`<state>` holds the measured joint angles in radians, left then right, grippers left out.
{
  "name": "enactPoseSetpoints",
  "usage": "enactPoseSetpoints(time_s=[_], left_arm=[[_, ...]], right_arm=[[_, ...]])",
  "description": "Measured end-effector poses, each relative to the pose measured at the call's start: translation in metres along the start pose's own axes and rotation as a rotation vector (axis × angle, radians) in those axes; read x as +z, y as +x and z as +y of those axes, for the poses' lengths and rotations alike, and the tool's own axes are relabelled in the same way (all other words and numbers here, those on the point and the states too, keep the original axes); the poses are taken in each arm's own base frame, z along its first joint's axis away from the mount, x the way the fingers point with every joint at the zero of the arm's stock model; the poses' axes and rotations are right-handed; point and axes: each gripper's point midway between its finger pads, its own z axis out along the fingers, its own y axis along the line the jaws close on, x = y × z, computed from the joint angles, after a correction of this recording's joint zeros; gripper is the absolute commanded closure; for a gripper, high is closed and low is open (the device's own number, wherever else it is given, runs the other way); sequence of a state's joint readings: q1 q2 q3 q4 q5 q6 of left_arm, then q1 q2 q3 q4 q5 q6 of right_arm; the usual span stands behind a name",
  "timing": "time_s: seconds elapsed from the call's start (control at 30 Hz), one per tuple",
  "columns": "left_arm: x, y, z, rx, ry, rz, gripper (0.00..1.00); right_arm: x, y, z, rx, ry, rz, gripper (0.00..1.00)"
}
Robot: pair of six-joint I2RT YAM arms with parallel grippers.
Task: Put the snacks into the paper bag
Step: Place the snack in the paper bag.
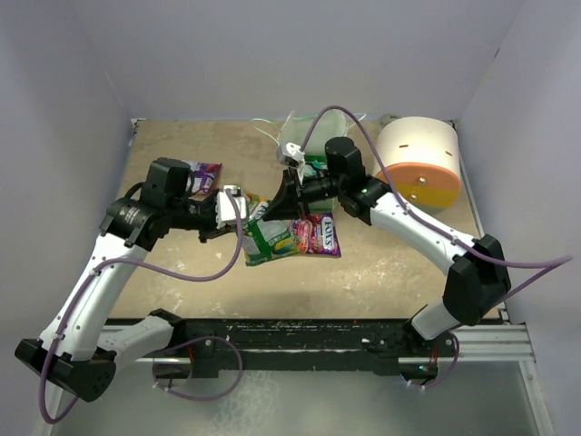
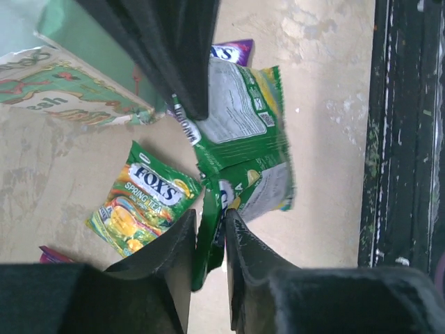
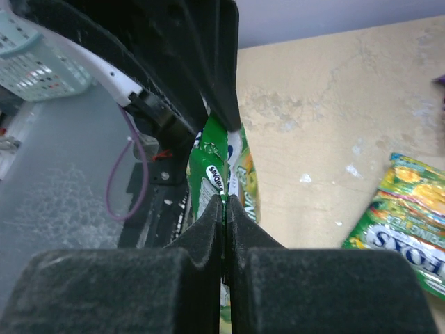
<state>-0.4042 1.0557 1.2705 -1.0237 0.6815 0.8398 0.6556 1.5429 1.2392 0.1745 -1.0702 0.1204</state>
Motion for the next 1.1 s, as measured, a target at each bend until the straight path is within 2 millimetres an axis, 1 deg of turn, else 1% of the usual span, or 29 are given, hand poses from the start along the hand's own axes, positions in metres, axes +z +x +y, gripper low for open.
enactPoseSetpoints(time_s=[0.07,0.1,0.17,0.27,0.33,0.37,0.47,0.63,0.73,0.83,0.97,1.1], left_arm=[[-0.004,-0.005,0.004,-0.012,-0.026,-0.032,0.51],[-0.006,-0.008,0.006,-0.019,-0.041,-0.047,0.42],[-0.011,-0.013,0.007,-0.022,-0.065,-0.076,0.29],[-0.021,-0.016,0.009,-0.038,-0.112,-0.116,0.14],[-0.029,-0.015,0.013,-0.057,-0.158,-0.138,0.06],[-0.034,-0.014,0.015,-0.072,-0.184,-0.148,0.04],[-0.047,-0.013,0.021,-0.109,-0.257,-0.176,0.01],[-0.066,-0.017,0.032,-0.138,-0.369,-0.213,0.01],[-0.073,-0.013,0.036,-0.169,-0.430,-0.220,0.01],[-0.081,-0.007,0.044,-0.200,-0.503,-0.218,0.01],[-0.083,0.006,0.054,-0.230,-0.562,-0.197,0.01],[-0.081,0.014,0.056,-0.251,-0.579,-0.183,0.01]], right_arm=[[-0.003,-0.003,0.000,-0.026,0.027,0.018,1.00],[-0.006,-0.005,0.001,-0.044,0.042,0.024,1.00],[-0.012,-0.011,0.003,-0.078,0.070,0.032,1.00],[-0.024,-0.023,0.006,-0.135,0.124,0.034,1.00],[-0.035,-0.034,0.009,-0.171,0.167,0.030,1.00],[-0.042,-0.041,0.011,-0.189,0.190,0.025,1.00],[-0.062,-0.062,0.020,-0.246,0.253,0.006,1.00],[-0.094,-0.096,0.029,-0.334,0.369,-0.026,1.00],[-0.120,-0.112,0.027,-0.359,0.467,-0.049,1.00],[-0.153,-0.130,0.023,-0.375,0.599,-0.076,1.00],[-0.187,-0.155,0.022,-0.403,0.755,-0.113,1.00],[-0.210,-0.181,0.023,-0.431,0.886,-0.153,1.00]])
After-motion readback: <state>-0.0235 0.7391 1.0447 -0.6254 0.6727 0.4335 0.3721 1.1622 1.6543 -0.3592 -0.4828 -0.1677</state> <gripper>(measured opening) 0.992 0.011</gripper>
